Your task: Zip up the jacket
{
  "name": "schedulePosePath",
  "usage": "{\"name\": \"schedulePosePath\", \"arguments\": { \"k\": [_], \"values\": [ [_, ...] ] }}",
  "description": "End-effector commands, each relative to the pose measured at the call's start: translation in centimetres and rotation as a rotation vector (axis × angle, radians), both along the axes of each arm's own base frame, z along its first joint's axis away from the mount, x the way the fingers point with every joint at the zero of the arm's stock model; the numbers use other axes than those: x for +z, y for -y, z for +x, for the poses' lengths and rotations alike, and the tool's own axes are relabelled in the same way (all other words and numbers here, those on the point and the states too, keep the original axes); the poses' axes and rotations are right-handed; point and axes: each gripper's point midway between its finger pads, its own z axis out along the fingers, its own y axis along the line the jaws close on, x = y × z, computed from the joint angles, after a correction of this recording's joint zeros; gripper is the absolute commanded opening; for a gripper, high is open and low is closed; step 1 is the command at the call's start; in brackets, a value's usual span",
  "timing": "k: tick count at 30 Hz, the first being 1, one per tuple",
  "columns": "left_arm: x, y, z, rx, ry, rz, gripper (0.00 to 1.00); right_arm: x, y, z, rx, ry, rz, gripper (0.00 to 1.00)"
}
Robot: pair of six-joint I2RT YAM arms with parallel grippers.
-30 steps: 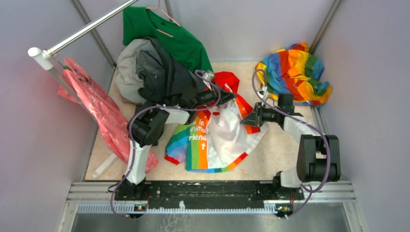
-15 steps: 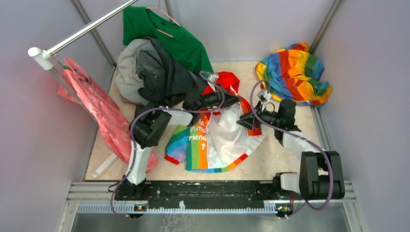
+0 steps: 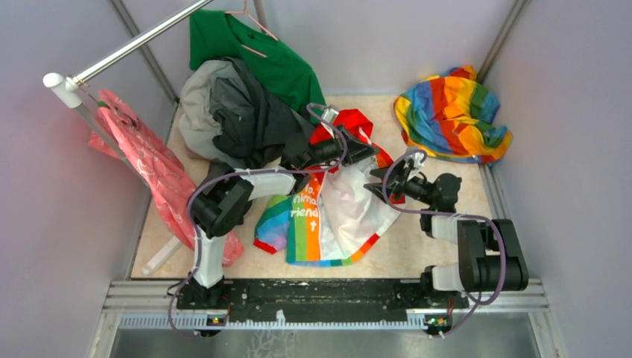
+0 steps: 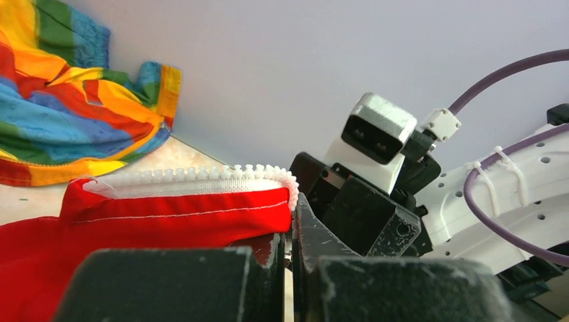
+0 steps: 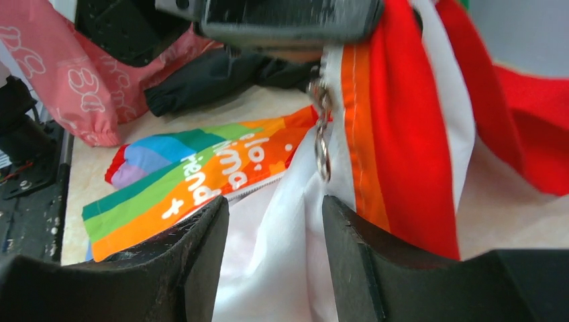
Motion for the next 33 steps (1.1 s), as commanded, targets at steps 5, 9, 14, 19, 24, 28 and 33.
{"name": "schedulePosePath", "arguments": {
  "k": [5, 9, 14, 19, 24, 28, 33],
  "values": [
    [2.2, 0.2, -1.7, -0.007, 0.012, -0.044, 0.0, 5.3, 0.5, 1.0, -0.066, 0.21, 0.073, 0.53],
    [2.6, 0.3, -2.0, -0.011, 0.016, -0.05, 0.0, 5.7, 0.5, 0.8, -0.065, 0.216, 0.084, 0.5],
    [3.1, 0.3, -2.3, -0.016, 0.022, -0.056, 0.0, 6.0, 0.3, 0.5, -0.053, 0.212, 0.095, 0.34],
    [3.2, 0.3, -2.5, -0.02, 0.027, -0.058, 0.0, 6.0, 0.3, 0.7, -0.054, 0.181, 0.107, 0.14],
    [3.1, 0.0, -2.5, 0.008, 0.112, -0.047, 0.0, 6.6, 0.0, 0.4, -0.015, 0.099, 0.143, 0.0],
    [1.6, 0.0, -1.9, 0.06, 0.25, -0.005, 0.0, 8.0, -0.5, -0.4, 0.062, -0.026, 0.196, 0.0],
    [-1.1, 0.0, -0.8, 0.095, 0.325, 0.052, 0.0, 8.9, -1.0, -1.3, 0.152, -0.167, 0.201, 0.0]
  ]
}}
